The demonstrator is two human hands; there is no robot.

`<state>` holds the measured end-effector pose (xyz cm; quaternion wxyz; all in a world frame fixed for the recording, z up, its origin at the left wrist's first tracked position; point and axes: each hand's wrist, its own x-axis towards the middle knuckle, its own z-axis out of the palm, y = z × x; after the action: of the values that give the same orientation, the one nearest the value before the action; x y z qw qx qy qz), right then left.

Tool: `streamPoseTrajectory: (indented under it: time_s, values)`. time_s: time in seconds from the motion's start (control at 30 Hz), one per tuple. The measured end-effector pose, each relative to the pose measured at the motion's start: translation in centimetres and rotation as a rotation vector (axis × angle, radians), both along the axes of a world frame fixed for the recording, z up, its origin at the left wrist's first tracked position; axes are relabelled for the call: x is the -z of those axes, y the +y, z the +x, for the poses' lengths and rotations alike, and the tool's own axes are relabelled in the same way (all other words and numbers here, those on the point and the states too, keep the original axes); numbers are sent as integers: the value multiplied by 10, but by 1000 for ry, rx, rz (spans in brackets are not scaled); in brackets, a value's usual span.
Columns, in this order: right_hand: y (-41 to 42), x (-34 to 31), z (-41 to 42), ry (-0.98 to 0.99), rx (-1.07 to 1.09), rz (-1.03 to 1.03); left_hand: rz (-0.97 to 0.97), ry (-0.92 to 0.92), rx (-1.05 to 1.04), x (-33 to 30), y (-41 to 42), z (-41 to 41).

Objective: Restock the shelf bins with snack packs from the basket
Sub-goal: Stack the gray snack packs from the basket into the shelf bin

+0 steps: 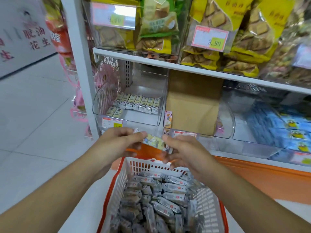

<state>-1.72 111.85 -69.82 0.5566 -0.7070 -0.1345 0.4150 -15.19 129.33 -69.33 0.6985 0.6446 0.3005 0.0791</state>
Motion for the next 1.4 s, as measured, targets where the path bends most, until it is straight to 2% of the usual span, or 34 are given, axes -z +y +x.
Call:
streamPoseTrajectory:
  time_s: [0.1,0.27,0.33,0.4,0.47,0.53,0.6,0.83,0.9,0.93,1.0,1.03,1.07,1.17,1.4]
  values:
    - [8,1,-15,-44,-127,-10,-151,-93,-62,1,3,3]
    - [21,2,-25,-121,-173,-31,-195,-112,-23,0,7,12]
    - [24,5,-20,-360,-206,-130,-212,-72,-45,-1,8,14]
    - [23,6,-13,-716,-183,-210,-173,-34,-28,-1,11,15]
    - [22,0,-7,-889,-199,-113,-114,-7,5,-1,13,15]
    - [22,-5,-1,-938,-348,-13,-77,1,25,0,16,15]
    - [26,-5,2,-952,-454,-9,-49,1,55,0,19,15]
    - [43,-4,3,-1038,-391,-54,-19,-17,79,0,34,15]
    - [56,-11,8,-1051,-325,-86,143,-14,28,-1,49,16]
    - [65,-14,14,-1048,-299,-108,348,12,9,1,61,15]
    - [91,-13,30,-1025,-260,-116,882,114,95,5,87,8]
    - [106,-11,40,-1008,-242,-112,1049,182,187,10,99,4]
    - [122,-8,49,-996,-226,-121,1116,275,275,16,110,1]
    - [169,2,68,-1089,-226,-239,1104,529,431,29,123,-6]
    - [222,43,80,-1008,-382,-353,1053,573,463,23,120,-3]
